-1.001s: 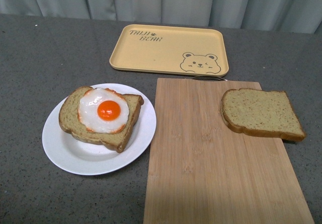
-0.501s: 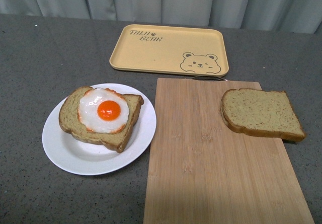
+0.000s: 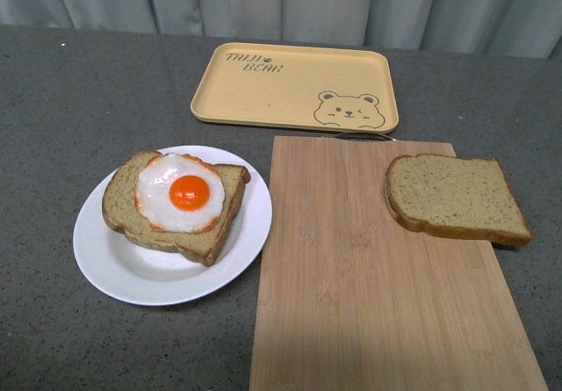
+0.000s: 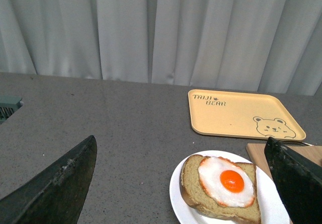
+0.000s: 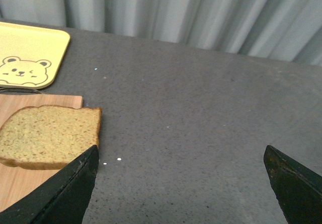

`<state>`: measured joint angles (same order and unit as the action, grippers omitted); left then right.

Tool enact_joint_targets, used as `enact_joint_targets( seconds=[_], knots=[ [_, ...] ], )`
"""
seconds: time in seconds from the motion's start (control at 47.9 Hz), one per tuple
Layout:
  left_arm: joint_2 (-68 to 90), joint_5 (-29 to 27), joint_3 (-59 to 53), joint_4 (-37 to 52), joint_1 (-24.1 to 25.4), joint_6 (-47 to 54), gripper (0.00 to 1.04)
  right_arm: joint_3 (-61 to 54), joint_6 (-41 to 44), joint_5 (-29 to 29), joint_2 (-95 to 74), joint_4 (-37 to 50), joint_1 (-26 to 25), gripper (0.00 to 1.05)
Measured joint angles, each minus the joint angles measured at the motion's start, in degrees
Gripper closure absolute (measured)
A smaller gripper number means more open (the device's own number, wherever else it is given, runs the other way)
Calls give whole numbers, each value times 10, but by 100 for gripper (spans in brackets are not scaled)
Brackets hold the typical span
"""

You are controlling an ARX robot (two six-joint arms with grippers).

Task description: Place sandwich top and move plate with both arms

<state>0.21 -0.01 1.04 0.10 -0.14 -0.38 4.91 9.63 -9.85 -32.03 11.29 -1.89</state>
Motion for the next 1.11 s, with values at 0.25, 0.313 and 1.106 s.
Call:
enact_joint_targets(
  seconds=[0.25,0.313,1.106],
  knots=[
    [0,0,0,0,0,0,7,188,-110,263,-529,145,-127,9],
    [0,0,0,0,0,0,7,236,-133,291,-610,130,-133,9],
    [0,0,0,0,0,0,7,429,-268,386,-922,111,-55,65]
  ],
)
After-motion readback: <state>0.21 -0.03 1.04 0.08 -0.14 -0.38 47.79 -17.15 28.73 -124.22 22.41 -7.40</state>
